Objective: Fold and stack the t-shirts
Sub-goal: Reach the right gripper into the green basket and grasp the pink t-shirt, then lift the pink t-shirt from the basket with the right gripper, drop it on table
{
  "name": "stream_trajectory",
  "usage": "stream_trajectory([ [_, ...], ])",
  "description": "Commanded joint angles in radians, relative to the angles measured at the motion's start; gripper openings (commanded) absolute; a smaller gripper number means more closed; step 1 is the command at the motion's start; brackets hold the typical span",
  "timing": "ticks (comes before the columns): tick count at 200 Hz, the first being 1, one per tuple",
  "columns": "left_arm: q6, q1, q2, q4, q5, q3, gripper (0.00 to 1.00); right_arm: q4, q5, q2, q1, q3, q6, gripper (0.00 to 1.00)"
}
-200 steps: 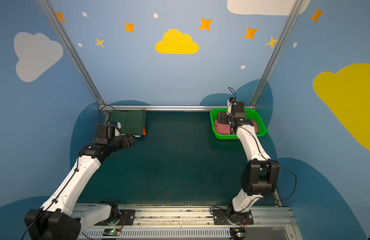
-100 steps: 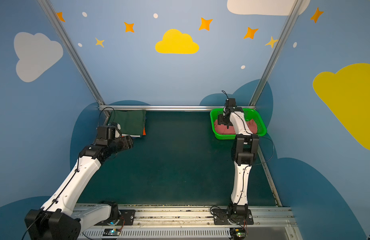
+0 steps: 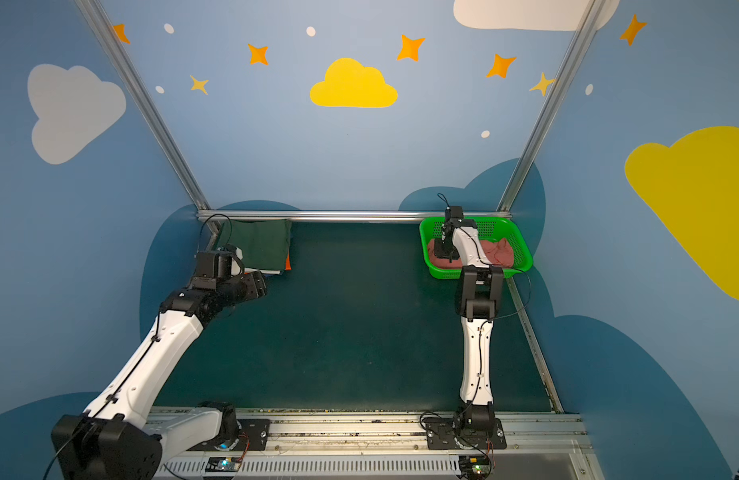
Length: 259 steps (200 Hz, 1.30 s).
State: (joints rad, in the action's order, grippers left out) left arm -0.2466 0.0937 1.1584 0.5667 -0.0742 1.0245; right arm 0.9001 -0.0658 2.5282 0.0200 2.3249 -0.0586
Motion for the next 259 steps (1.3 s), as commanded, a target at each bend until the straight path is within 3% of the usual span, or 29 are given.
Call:
stream_trajectory([
  [1,0.009,0.001,0.005,0.003,0.001,-0.003,0.74,0.028,-0.009,-0.004,-0.007,0.031,-0.014,0.11],
  [12,0.009,0.002,0.003,0.002,0.001,-0.003,0.73,0.028,-0.013,-0.016,-0.009,0.028,-0.014,0.00],
  [44,0.009,0.003,0.001,0.001,-0.001,-0.003,0.73,-0.004,-0.014,-0.095,-0.011,-0.012,-0.012,0.00],
  [152,-0.052,0.003,-0.028,-0.036,-0.055,0.019,0.69,-0.243,0.014,-0.563,-0.001,-0.344,-0.014,0.00],
  [209,-0.122,0.006,-0.087,-0.082,-0.130,0.103,0.63,-0.474,-0.014,-0.897,0.066,-0.575,0.018,0.00],
  [259,-0.151,0.006,-0.127,-0.219,-0.128,0.033,0.54,-0.559,0.037,-1.077,0.133,-0.602,0.038,0.00],
])
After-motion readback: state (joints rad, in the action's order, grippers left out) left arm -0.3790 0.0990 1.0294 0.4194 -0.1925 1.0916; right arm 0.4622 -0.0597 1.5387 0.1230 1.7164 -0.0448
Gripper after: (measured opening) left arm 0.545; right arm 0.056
